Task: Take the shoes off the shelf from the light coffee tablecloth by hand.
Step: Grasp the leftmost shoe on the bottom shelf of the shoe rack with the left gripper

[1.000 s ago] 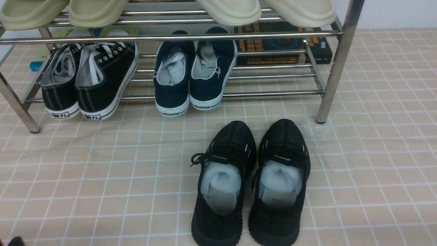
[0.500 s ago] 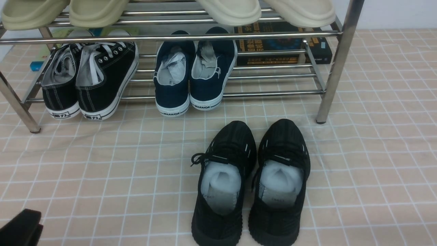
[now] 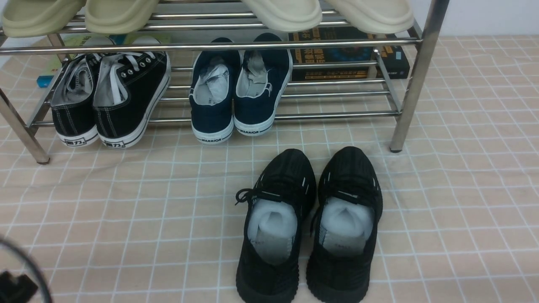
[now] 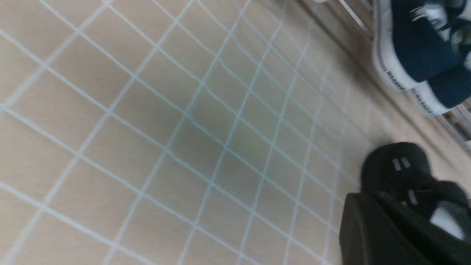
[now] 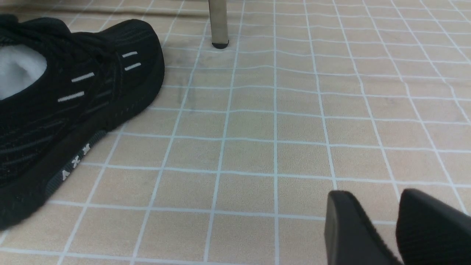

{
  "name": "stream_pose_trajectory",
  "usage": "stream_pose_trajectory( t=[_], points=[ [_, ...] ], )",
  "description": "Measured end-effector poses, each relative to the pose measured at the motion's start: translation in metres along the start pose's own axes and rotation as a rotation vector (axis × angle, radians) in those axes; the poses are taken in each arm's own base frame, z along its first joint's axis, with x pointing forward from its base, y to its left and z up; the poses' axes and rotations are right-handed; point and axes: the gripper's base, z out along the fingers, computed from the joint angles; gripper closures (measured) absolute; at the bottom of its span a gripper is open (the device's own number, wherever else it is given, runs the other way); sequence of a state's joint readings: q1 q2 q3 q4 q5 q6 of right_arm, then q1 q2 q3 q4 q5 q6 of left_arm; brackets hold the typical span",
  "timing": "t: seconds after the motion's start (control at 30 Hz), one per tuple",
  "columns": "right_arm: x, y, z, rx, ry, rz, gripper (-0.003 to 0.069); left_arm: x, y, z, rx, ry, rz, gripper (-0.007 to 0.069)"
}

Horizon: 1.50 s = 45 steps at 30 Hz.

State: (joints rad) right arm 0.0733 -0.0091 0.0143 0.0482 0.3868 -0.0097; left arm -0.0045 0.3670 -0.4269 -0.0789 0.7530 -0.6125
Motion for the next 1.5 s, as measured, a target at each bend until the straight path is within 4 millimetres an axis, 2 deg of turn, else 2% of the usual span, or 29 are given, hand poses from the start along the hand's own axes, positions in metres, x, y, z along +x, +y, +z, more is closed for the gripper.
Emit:
stream_pose_trajectory(
  t=[0.07, 0.1, 0.13, 0.2, 0.27, 0.3, 0.33, 0.5, 0.63, 0.67, 0.77, 0.87, 0.97, 1.13, 1.3, 1.5],
  points=[
    [0.0, 0.0, 0.0, 0.0, 0.0, 0.0, 0.0433, -0.022, -0.011, 0.002, -0.11, 0.062, 0.098, 0.0623],
    [0.0, 0.0, 0.0, 0.0, 0.0, 0.0, 0.0433, -0.021, -0.01, 0.002, -0.12, 0.067, 0.107, 0.0623],
    [0.0, 0.0, 0.0, 0.0, 0.0, 0.0, 0.043, -0.041, -0.019, 0.008, -0.211, 0.116, 0.17, 0.0623],
    [0.0, 0.0, 0.0, 0.0, 0.0, 0.0, 0.0427, -0.06, -0.026, 0.015, -0.289, 0.127, 0.233, 0.0623],
    [0.0, 0.0, 0.0, 0.0, 0.0, 0.0, 0.0425, -0.081, -0.031, 0.033, -0.394, 0.148, 0.312, 0.0623],
    [0.0, 0.0, 0.0, 0.0, 0.0, 0.0, 0.0424, -0.084, -0.032, 0.036, -0.405, 0.154, 0.32, 0.0623],
    [0.0, 0.0, 0.0, 0.0, 0.0, 0.0, 0.0424, -0.097, -0.034, 0.05, -0.47, 0.161, 0.362, 0.0623],
    [0.0, 0.0, 0.0, 0.0, 0.0, 0.0, 0.0421, -0.118, -0.035, 0.102, -0.619, 0.238, 0.462, 0.0617],
    [0.0, 0.0, 0.0, 0.0, 0.0, 0.0, 0.042, -0.138, -0.024, 0.133, -0.677, 0.291, 0.448, 0.0613],
    [0.0, 0.0, 0.0, 0.0, 0.0, 0.0, 0.042, -0.139, -0.023, 0.134, -0.679, 0.294, 0.443, 0.0613],
    [0.0, 0.0, 0.0, 0.0, 0.0, 0.0, 0.042, -0.165, -0.005, 0.145, -0.655, 0.353, 0.327, 0.0613],
    [0.0, 0.0, 0.0, 0.0, 0.0, 0.0, 0.042, -0.177, 0.001, 0.149, -0.556, 0.405, 0.221, 0.0613],
    [0.0, 0.0, 0.0, 0.0, 0.0, 0.0, 0.042, -0.185, -0.007, 0.156, -0.414, 0.399, 0.163, 0.0609],
    [0.0, 0.0, 0.0, 0.0, 0.0, 0.0, 0.042, -0.197, -0.023, 0.169, -0.274, 0.316, 0.124, 0.0586],
    [0.0, 0.0, 0.0, 0.0, 0.0, 0.0, 0.042, -0.214, -0.032, 0.183, -0.217, 0.239, 0.096, 0.0479],
    [0.0, 0.0, 0.0, 0.0, 0.0, 0.0, 0.042, -0.218, -0.035, 0.207, -0.135, 0.257, 0.042, 0.0268]
  ],
)
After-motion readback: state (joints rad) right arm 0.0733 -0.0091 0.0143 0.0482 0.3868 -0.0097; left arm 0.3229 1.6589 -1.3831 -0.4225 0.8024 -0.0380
